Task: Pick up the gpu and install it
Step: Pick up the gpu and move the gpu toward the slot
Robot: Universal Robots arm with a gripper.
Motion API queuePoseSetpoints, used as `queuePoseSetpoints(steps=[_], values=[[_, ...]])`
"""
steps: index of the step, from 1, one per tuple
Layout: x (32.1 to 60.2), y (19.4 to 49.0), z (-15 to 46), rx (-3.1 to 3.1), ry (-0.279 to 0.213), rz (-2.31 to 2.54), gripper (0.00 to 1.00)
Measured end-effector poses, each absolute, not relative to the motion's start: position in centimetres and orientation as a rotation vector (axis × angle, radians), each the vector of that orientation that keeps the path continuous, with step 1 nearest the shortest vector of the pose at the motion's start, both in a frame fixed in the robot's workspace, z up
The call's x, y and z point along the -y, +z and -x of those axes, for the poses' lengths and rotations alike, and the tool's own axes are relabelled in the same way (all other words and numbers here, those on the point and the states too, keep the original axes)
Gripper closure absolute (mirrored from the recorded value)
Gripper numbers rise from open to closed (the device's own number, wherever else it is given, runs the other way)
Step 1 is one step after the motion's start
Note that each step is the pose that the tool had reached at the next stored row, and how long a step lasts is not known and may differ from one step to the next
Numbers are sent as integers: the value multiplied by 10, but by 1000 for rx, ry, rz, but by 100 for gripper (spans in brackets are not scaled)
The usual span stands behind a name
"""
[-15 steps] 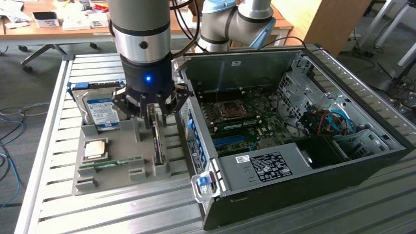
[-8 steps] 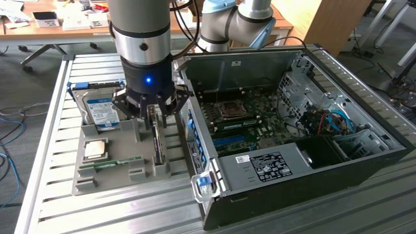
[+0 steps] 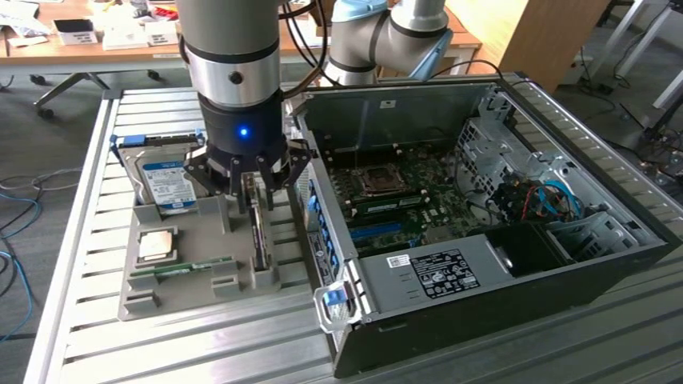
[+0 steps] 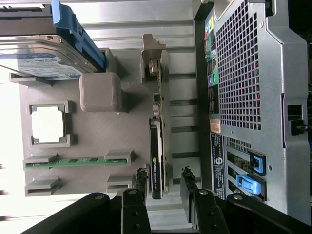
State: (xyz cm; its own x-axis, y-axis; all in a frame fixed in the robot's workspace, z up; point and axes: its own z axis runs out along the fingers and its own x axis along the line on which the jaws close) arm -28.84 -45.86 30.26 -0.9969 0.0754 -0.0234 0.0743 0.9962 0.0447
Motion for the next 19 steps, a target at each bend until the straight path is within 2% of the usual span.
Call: queuePoseSetpoints(steps=[19], values=[[459, 299, 290, -3113, 69, -117, 58]])
